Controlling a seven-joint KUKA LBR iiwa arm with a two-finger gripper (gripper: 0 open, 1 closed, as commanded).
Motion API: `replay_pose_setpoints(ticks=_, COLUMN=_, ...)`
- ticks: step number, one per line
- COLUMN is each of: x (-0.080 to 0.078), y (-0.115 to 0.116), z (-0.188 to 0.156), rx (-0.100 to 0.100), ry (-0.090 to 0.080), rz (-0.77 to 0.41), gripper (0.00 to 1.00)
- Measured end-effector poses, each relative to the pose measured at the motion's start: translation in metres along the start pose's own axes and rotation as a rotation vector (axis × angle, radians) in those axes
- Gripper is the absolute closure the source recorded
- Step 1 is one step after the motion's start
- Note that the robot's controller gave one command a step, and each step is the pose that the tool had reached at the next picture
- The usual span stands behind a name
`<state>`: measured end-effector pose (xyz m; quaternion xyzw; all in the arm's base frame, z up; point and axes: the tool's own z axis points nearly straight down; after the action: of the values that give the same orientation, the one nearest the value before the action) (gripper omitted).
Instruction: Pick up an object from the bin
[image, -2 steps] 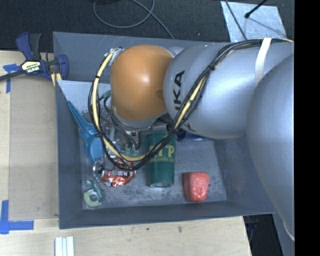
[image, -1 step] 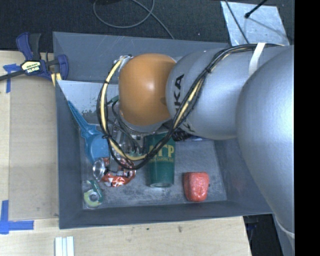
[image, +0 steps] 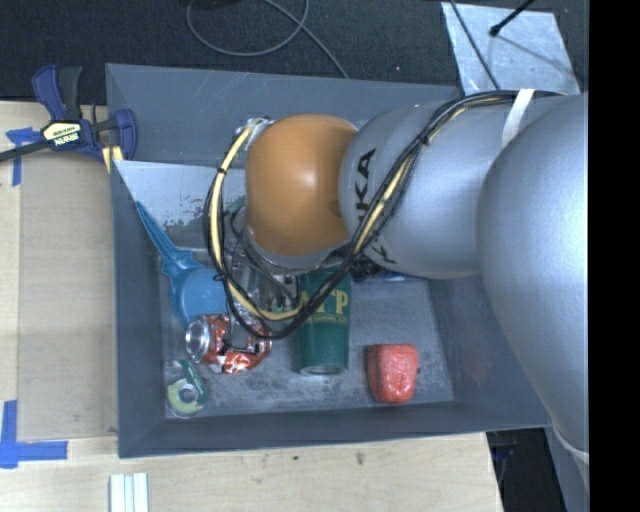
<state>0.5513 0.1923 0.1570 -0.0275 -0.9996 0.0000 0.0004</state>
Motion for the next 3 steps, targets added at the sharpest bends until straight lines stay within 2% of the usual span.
replay_pose_setpoints(ticks=1, x=-0.015, y=-0.002, z=0.020, rx=-0.002, ry=-0.004, rz=0.118, gripper=0.00)
replay_pose_setpoints(ticks=2, x=-0.014, y=-0.013, z=0.066, rx=-0.003, ry=-0.006, rz=0.039, gripper=0.00)
replay_pose_setpoints(ticks=3, x=-0.014, y=-0.015, z=0.084, rx=0.000, ry=-0.005, rz=0.058, gripper=0.00)
